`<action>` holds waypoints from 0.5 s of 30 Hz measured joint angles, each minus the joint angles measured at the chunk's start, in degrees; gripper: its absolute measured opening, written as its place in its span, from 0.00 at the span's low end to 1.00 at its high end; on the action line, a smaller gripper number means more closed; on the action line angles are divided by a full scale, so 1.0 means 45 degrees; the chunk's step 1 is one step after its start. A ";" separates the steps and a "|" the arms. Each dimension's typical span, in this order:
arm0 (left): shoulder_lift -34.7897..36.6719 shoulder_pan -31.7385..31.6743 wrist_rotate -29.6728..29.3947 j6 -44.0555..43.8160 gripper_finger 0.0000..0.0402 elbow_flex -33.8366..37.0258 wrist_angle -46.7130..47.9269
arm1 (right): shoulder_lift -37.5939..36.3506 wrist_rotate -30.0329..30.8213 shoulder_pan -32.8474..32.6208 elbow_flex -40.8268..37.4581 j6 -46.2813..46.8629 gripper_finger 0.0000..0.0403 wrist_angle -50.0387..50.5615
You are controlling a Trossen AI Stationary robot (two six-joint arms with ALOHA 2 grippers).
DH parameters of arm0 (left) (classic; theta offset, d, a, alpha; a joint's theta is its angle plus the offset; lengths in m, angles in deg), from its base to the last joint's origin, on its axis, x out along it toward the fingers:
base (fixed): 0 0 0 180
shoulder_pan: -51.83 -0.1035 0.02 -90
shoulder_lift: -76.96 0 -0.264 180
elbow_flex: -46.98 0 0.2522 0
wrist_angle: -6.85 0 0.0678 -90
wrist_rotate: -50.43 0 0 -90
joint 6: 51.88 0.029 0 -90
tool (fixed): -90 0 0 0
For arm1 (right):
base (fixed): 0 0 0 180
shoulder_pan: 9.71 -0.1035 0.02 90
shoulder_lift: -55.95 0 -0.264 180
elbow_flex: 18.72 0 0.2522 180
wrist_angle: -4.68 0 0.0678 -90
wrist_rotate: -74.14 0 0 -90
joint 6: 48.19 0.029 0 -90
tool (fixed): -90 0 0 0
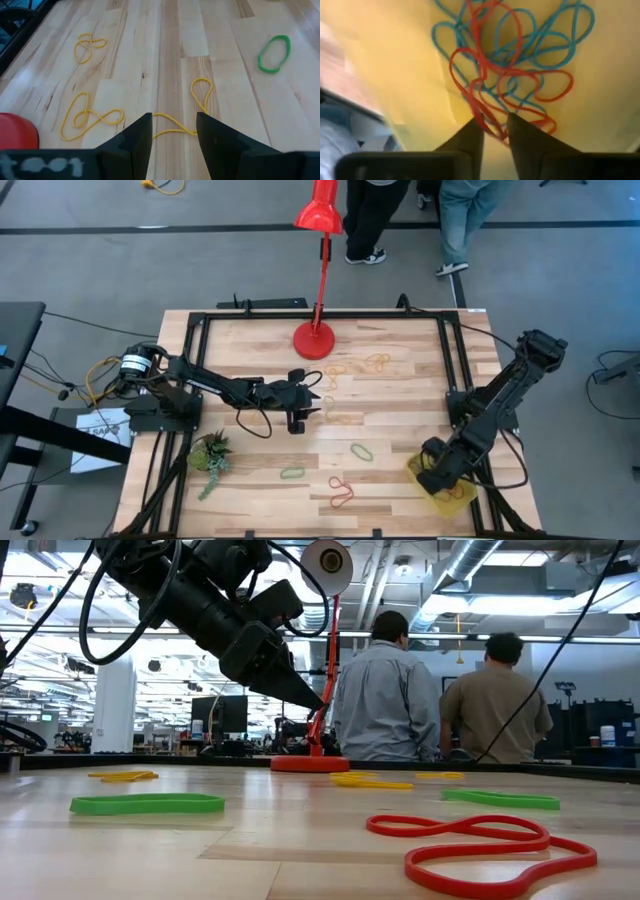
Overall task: Pick and place rubber bands into bin
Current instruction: Put the red rubber band into the container
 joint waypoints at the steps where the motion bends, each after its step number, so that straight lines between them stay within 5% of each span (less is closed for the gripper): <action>1: 0.0000 0.0000 0.0002 -0.0001 0.36 0.0002 0.0004 | -0.0002 0.0155 -0.0044 0.0202 -0.0163 0.24 0.0318; 11: 0.0000 0.0000 0.0001 -0.0002 0.36 -0.0002 0.0010 | 0.0005 0.2462 -0.0176 0.2010 0.0085 0.58 0.2300; 15: 0.0000 0.0000 0.0001 -0.0002 0.36 -0.0001 0.0015 | 0.0005 0.4641 -0.0196 0.2746 0.0017 0.64 0.2511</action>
